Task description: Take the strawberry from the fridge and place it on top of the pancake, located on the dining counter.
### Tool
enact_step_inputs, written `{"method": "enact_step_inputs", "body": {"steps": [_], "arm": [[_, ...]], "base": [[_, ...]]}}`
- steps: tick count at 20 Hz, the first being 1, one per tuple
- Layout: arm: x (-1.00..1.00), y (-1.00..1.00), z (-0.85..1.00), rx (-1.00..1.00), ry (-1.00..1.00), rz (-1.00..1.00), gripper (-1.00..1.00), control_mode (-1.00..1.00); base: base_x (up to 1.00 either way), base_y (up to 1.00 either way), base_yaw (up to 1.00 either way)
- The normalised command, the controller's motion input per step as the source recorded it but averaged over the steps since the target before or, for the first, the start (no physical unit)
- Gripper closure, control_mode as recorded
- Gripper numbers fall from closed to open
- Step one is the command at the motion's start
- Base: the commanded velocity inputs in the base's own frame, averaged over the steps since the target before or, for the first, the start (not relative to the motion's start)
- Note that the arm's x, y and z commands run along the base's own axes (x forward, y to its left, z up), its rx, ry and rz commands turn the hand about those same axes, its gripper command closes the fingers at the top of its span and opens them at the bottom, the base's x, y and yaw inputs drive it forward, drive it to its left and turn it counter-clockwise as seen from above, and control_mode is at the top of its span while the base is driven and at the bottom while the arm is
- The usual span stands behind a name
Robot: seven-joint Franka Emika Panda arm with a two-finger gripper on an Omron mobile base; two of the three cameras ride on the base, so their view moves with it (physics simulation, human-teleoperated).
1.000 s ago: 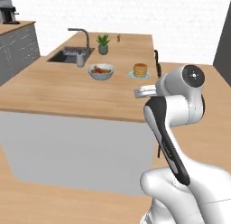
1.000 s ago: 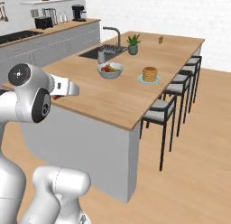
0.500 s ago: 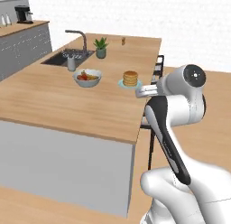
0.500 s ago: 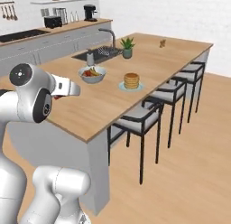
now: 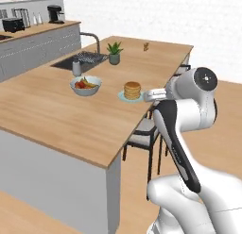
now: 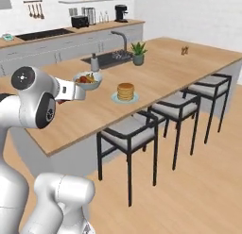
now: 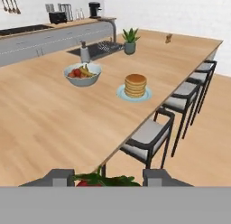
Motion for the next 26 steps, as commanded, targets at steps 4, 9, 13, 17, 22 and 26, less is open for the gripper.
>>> {"method": "enact_step_inputs", "body": {"steps": [4,9,13,17,22,26], "arm": [[0.00,0.00,0.00,0.00,0.00,0.00,1.00,1.00],[0.00,0.00,0.00,0.00,0.00,0.00,1.00,1.00],[0.00,0.00,0.00,0.00,0.00,0.00,1.00,1.00],[0.00,0.00,0.00,0.00,0.00,0.00,1.00,1.00],[0.00,0.00,0.00,0.00,0.00,0.00,1.00,1.00],[0.00,0.00,0.00,0.00,0.00,0.00,1.00,1.00]], "base": [[0.48,-0.89,0.45],[0.64,-0.76,0.50],[0.66,-0.78,0.50],[0.52,-0.81,0.51],[0.28,-0.57,0.59],[0.34,-0.68,0.57]]}}
